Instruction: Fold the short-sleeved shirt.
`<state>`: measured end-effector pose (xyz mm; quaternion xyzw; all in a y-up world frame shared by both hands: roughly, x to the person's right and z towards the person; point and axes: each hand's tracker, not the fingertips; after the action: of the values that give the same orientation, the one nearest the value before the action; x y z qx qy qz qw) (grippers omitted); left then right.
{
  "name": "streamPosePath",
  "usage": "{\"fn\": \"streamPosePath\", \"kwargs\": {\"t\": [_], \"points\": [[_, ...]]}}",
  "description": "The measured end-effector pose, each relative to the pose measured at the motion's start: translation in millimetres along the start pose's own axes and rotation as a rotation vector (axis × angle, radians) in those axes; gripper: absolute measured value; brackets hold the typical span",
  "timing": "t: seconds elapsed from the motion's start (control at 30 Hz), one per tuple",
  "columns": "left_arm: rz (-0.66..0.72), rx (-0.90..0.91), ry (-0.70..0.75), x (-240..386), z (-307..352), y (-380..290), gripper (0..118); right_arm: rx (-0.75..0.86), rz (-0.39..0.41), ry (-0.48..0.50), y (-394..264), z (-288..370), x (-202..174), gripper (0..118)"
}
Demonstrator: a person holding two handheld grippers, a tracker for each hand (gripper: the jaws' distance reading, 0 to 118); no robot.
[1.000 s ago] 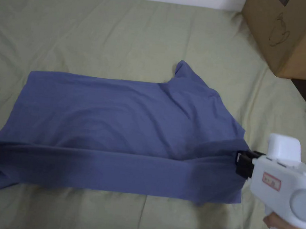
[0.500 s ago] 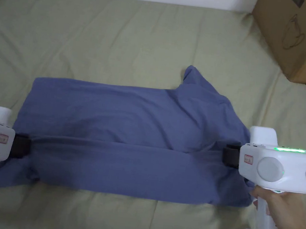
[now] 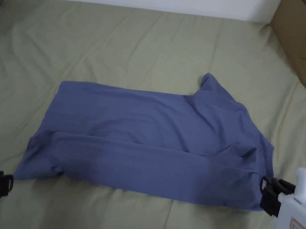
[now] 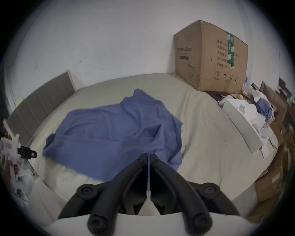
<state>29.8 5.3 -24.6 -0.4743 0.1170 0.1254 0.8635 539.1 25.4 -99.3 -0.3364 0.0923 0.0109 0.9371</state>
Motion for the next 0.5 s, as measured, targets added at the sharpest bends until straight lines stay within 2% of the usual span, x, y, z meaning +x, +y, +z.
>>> {"fn": "streamPosePath", "kwargs": {"t": [0.13, 0.23, 0.27, 0.3, 0.33, 0.37, 0.4, 0.5], "points": [[0.014, -0.030, -0.010, -3, -7, -12, 0, -0.059, -0.075, 0.085, -20, 6, -13, 0], [0.062, 0.003, -0.027, -7, -15, 2, 1, -0.076, -0.071, 0.057, -31, -1, -14, 0], [0.071, 0.011, -0.030, -8, -17, 9, 9, -0.083, -0.064, 0.047, -34, -2, -15, 0], [0.080, -0.002, -0.037, -11, -22, 18, 28, -0.088, -0.050, 0.035, -36, -4, -16, 0], [0.098, -0.014, -0.045, -11, -26, 25, 61, -0.095, -0.047, 0.034, -37, -6, -12, 0], [0.113, -0.031, -0.068, -12, -33, 31, 79, -0.099, -0.048, 0.035, -38, -7, -11, 0], [0.116, -0.032, -0.083, -12, -40, 37, 87, -0.108, -0.054, 0.033, -39, -8, -10, 0], [0.093, -0.043, -0.017, -8, -61, 50, 88, -0.116, -0.064, 0.027, -40, -8, -7, 0]]}}
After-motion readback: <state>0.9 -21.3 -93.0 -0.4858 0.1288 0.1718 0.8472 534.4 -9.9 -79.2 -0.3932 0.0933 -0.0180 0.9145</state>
